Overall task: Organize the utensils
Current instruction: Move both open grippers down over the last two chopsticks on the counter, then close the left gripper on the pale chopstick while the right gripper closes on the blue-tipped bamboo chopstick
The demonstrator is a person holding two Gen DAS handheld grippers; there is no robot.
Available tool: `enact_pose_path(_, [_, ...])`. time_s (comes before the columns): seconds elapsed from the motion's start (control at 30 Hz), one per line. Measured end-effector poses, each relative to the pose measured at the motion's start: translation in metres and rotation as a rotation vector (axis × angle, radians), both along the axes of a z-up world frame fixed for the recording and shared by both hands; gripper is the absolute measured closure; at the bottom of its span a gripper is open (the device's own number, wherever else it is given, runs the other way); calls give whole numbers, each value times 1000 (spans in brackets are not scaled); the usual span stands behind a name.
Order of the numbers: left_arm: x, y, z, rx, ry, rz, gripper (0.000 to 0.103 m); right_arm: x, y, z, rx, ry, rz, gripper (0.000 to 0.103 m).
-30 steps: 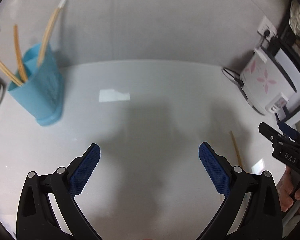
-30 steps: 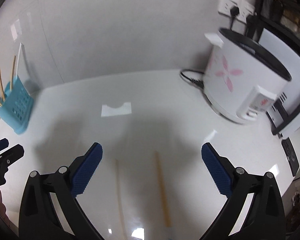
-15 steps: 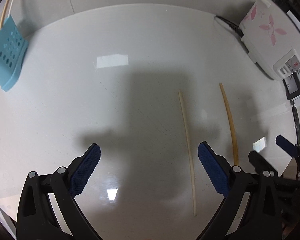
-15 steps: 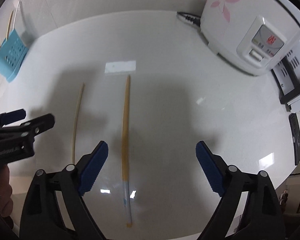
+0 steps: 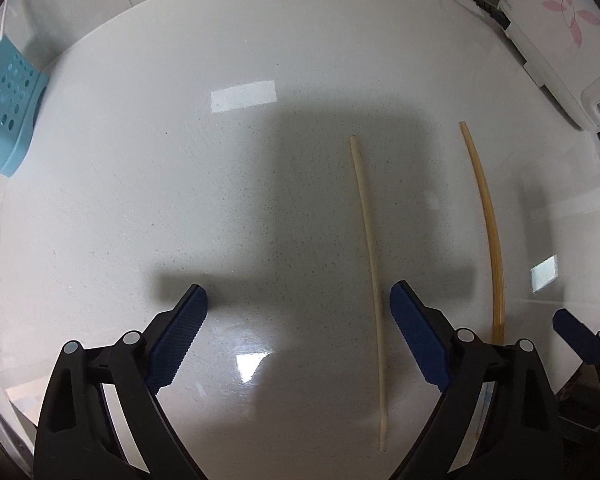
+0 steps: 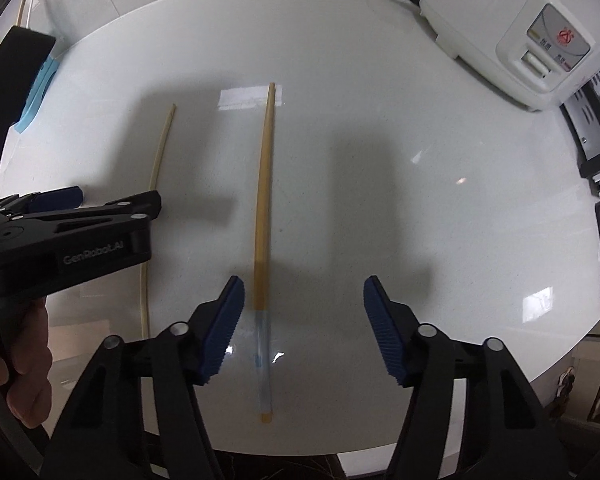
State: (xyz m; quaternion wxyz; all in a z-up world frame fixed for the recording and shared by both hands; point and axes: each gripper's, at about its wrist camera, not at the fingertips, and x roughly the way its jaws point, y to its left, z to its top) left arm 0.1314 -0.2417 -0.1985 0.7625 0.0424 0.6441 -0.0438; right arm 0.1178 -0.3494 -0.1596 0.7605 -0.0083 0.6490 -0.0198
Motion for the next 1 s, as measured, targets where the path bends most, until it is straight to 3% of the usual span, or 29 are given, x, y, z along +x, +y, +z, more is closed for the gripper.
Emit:
enact_pose_path(0.13, [2,-1,0,5,16,7,19,-1,2,-3,16,24,-5,54])
enact_pose_path(0.43, [5,-5,5,15,78,-18,53,6,16,-4,20,76,4,62])
enact_pose_path(0.53, [4,-2,7,19,88,-28,71,12,21,-7,21,110,2,70])
enact_pose_path(0.6, [-3,0,9,26,97,-35,99,14,24,-10,20,129,-1,76])
enact_pose_path(0.77, [-3,11,11,16,102,-36,99,20,28,-14,14,154,2,86])
enact_pose_path(0.83, [-5,16,10,11,102,-34,99,20,27,-16,16,165,-2,96])
enact_pose_path(1.0, [-7,25,10,-7,105,-26,100,26,30,-17,15,187,-17,97])
